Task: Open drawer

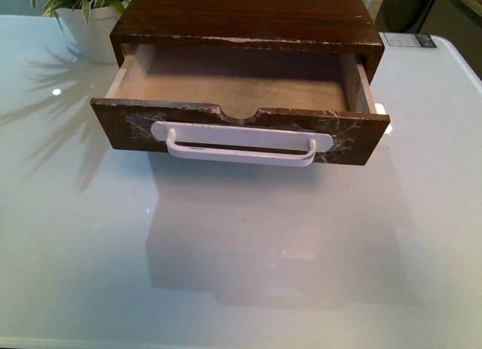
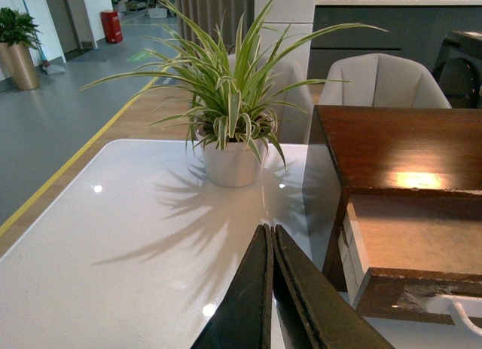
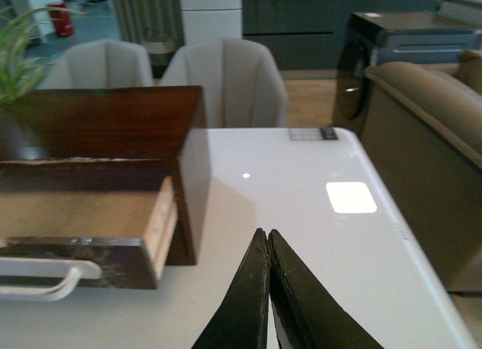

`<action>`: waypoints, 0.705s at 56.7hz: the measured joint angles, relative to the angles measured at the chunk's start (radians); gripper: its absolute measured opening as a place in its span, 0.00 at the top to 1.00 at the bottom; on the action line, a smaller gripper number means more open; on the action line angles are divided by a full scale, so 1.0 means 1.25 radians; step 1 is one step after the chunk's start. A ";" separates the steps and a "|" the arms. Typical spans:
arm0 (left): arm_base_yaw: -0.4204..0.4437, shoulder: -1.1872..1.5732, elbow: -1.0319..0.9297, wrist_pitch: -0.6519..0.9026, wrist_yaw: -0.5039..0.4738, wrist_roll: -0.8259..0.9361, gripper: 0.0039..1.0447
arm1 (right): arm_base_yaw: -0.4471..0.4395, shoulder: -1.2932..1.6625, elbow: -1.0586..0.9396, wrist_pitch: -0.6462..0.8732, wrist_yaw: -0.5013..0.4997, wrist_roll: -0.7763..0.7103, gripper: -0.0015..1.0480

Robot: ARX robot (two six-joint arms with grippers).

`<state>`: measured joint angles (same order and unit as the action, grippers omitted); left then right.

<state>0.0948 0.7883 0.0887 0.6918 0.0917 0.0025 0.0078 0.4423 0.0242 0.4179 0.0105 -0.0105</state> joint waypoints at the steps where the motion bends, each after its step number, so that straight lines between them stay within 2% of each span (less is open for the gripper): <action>1: -0.008 -0.015 -0.006 -0.010 -0.012 0.000 0.98 | -0.002 -0.006 -0.005 0.005 -0.004 0.000 0.98; 3: -0.042 -0.041 -0.014 -0.030 -0.060 -0.001 0.98 | -0.002 -0.017 -0.005 -0.002 -0.009 0.000 0.98; 7: -0.072 -0.079 -0.037 -0.036 -0.069 0.000 0.98 | -0.003 -0.058 -0.006 -0.039 -0.009 0.000 0.98; 10: -0.073 -0.099 -0.058 -0.035 -0.074 0.000 0.98 | -0.003 -0.083 -0.005 -0.061 -0.008 0.000 0.98; 35: -0.074 -0.341 -0.060 -0.265 -0.074 0.000 0.98 | -0.003 -0.211 -0.005 -0.191 -0.008 0.000 0.98; 40: -0.074 -0.367 -0.060 -0.290 -0.074 0.000 0.98 | -0.003 -0.297 -0.005 -0.304 -0.008 0.000 0.98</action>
<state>0.0021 0.3294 0.0139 0.3294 -0.0002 0.0021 0.0040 0.0711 0.0174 0.0376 0.0002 -0.0105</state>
